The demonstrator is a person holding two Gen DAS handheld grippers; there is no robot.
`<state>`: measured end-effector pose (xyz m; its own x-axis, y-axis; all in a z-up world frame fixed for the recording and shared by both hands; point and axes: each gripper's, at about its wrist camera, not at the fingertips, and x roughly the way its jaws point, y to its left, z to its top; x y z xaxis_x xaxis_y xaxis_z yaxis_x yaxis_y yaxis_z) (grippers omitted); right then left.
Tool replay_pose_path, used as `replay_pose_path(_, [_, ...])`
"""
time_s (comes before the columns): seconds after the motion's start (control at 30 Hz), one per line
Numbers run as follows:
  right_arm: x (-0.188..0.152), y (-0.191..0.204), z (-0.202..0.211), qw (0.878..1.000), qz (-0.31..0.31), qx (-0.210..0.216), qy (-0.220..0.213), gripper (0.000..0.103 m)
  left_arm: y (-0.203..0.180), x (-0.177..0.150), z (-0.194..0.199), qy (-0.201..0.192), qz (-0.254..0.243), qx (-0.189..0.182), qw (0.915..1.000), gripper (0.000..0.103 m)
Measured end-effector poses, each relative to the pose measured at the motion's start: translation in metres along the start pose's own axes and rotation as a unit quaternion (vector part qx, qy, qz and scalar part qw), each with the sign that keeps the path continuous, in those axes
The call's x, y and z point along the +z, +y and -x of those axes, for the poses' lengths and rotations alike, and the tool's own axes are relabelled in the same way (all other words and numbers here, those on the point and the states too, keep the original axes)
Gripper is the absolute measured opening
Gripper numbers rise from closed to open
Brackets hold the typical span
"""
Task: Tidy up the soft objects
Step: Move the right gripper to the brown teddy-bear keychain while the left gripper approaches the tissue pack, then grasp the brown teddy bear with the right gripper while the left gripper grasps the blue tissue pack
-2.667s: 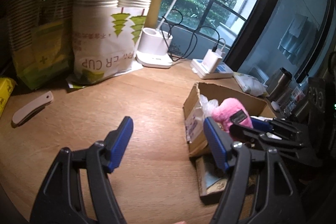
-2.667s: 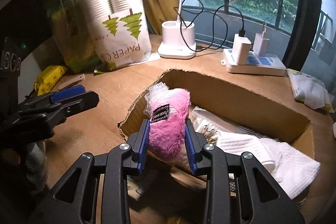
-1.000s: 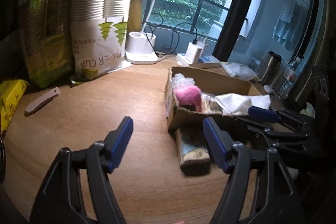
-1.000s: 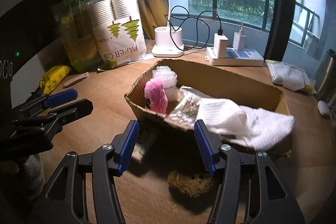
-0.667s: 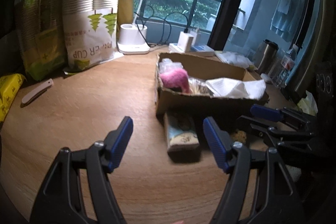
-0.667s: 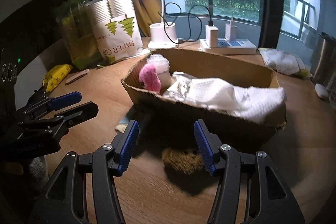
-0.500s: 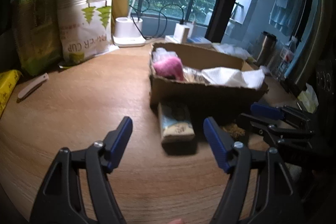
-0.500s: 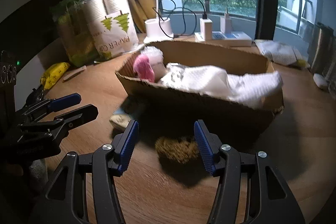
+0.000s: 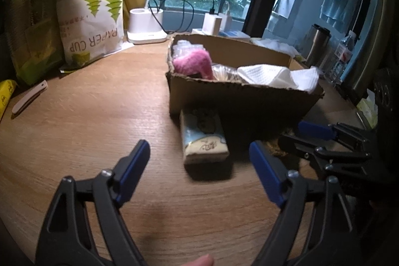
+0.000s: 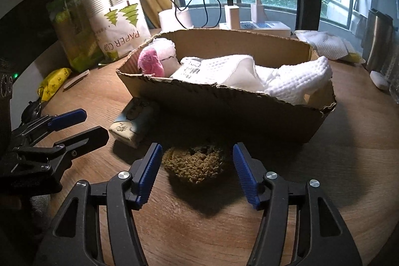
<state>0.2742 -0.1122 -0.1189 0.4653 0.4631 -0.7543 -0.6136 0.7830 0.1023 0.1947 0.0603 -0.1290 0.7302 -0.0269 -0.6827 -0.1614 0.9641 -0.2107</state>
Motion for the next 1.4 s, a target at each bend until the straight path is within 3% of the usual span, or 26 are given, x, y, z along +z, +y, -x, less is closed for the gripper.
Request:
replay_pose_path(0.5, [0.003, -0.013, -0.036, 0.999, -0.012, 0.019, 0.030, 0.067, 0.000, 0.009, -0.041, 0.031, -0.005, 0.004, 0.9995, 0.083])
replay_pose_path(0.8, [0.004, -0.017, -0.038, 0.999, -0.013, 0.026, 0.022, 0.068, -0.003, 0.011, -0.055, 0.047, -0.012, 0.011, 0.9988, 0.083])
replay_pose_path(0.97, [0.003, -0.021, -0.036, 0.999, -0.014, 0.038, 0.022, 0.053, -0.008, 0.011, -0.060, 0.056, -0.016, 0.013, 0.9982, 0.083])
replay_pose_path(1.4, [-0.006, -0.034, -0.022, 0.998, -0.034, 0.051, 0.012, 0.051, -0.014, 0.014, -0.068, 0.060, -0.028, 0.033, 0.9973, 0.082])
